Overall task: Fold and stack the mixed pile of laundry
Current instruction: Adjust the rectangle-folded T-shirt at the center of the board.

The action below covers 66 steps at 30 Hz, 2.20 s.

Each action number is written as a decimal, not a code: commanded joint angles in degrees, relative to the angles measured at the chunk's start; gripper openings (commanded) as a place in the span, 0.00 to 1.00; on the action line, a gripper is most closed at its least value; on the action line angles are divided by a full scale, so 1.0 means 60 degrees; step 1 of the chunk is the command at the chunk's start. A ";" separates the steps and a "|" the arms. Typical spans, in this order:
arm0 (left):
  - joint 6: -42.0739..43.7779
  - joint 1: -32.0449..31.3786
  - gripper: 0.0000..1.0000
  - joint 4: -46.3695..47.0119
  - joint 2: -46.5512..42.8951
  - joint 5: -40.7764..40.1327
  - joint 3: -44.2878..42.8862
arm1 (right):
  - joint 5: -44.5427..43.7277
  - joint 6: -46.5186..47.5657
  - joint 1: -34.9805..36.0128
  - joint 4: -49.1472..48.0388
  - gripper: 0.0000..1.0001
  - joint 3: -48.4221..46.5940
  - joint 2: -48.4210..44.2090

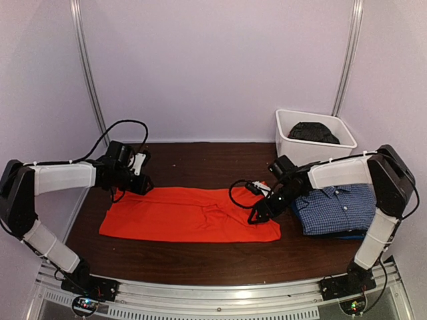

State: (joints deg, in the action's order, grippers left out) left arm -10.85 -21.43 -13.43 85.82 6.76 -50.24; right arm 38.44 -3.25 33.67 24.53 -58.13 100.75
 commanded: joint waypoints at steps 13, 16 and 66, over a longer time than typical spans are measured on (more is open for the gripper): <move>-0.1010 0.0084 0.43 -0.0141 -0.0255 -0.0457 -0.0298 | 0.0067 -0.0582 -0.0001 -0.0459 0.64 -0.3310 0.1971; -0.1542 0.0332 0.44 -0.0200 -0.0144 -0.0353 -0.0306 | 0.0360 -0.0531 0.0001 -0.0402 0.65 -0.3623 0.2448; -0.2776 0.2971 0.42 -0.0678 0.1019 -0.0587 -0.0121 | -0.1612 0.0733 0.2218 0.1680 0.44 -0.8875 0.5946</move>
State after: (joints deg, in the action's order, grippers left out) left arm -27.38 -3.95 -18.65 91.44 2.09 -51.40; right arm 30.83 -1.87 45.84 31.88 -109.69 136.64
